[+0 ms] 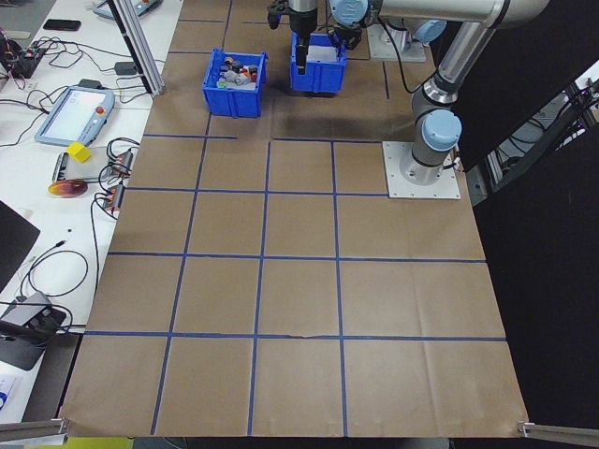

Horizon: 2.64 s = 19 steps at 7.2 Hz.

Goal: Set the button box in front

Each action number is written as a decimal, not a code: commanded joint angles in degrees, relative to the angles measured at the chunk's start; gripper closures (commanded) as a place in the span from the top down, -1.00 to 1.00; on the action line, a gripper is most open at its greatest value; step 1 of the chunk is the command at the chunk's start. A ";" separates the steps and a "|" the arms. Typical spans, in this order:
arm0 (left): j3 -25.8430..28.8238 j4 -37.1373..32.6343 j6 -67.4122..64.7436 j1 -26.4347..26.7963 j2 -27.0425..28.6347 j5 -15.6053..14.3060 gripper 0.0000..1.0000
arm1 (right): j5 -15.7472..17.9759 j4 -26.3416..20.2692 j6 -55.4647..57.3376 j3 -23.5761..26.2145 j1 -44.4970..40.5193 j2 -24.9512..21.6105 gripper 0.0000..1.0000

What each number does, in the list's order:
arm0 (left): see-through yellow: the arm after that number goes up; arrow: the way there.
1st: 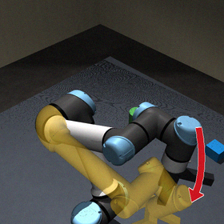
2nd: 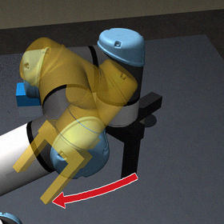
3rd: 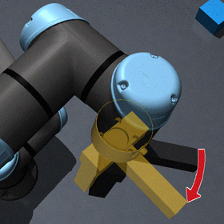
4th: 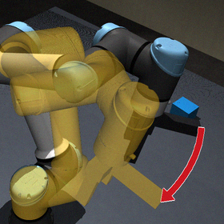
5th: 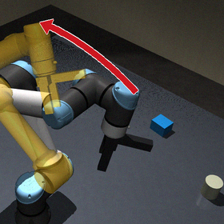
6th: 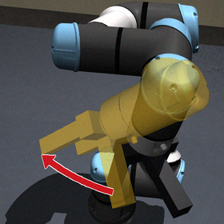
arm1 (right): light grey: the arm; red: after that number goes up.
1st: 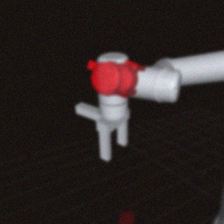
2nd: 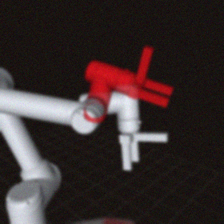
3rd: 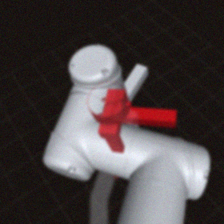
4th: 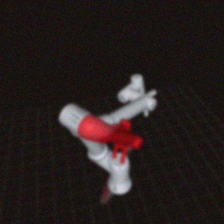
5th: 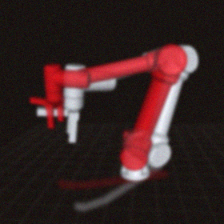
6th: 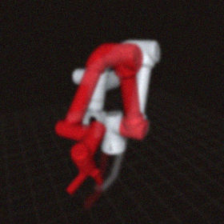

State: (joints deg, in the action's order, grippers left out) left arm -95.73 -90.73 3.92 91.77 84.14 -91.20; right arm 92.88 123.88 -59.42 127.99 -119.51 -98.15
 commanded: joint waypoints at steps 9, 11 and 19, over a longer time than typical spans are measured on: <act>-1.04 2.31 5.83 -3.09 -0.65 1.64 0.98 | 1.52 -5.79 6.69 -8.96 -3.28 2.55 1.00; -1.13 2.23 5.92 -2.30 -0.56 1.12 0.98 | 3.61 -9.79 6.69 -10.92 4.41 -1.42 1.00; -1.30 2.40 6.10 -2.30 0.14 0.85 0.98 | 2.57 -28.46 43.77 -29.08 29.34 2.69 1.00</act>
State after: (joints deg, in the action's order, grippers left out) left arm -97.03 -88.36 9.93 89.47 84.17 -90.41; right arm 95.71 101.61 -27.00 103.07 -90.67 -97.28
